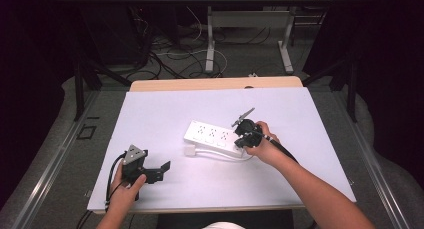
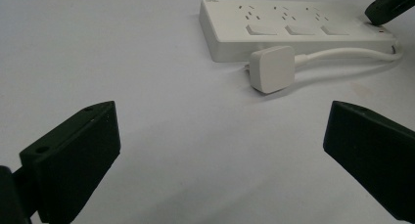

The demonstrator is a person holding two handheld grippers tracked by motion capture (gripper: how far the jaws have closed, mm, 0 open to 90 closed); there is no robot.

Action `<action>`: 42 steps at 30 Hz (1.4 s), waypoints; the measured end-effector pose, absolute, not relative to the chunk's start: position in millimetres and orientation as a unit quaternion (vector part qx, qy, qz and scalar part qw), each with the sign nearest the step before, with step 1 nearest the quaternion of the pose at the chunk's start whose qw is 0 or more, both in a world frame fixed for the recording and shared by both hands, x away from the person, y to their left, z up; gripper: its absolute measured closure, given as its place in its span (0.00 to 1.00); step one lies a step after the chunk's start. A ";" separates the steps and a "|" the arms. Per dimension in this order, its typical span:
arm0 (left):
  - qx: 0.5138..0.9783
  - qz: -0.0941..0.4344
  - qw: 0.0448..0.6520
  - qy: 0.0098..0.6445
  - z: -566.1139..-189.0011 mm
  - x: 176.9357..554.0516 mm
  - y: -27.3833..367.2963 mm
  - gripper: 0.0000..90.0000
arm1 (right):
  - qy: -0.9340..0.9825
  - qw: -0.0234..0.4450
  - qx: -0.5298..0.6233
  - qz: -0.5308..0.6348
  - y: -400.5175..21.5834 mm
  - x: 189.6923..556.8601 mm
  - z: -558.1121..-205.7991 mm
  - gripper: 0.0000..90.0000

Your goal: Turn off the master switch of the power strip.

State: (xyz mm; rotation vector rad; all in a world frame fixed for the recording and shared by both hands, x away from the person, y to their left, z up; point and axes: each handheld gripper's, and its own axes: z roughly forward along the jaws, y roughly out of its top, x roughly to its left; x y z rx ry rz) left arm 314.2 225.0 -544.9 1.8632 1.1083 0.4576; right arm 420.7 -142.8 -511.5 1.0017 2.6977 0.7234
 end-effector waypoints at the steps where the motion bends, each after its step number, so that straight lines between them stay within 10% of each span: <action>1: 0.752 0.185 0.447 0.448 -544.9 314.2 224.9 0.01 | 0.905 0.087 0.337 0.244 -142.9 420.6 -511.7 1.00; 42: 0.750 0.185 0.448 0.451 -545.1 313.2 226.2 0.01 | 0.902 0.084 0.343 0.247 -144.8 415.3 -511.1 0.86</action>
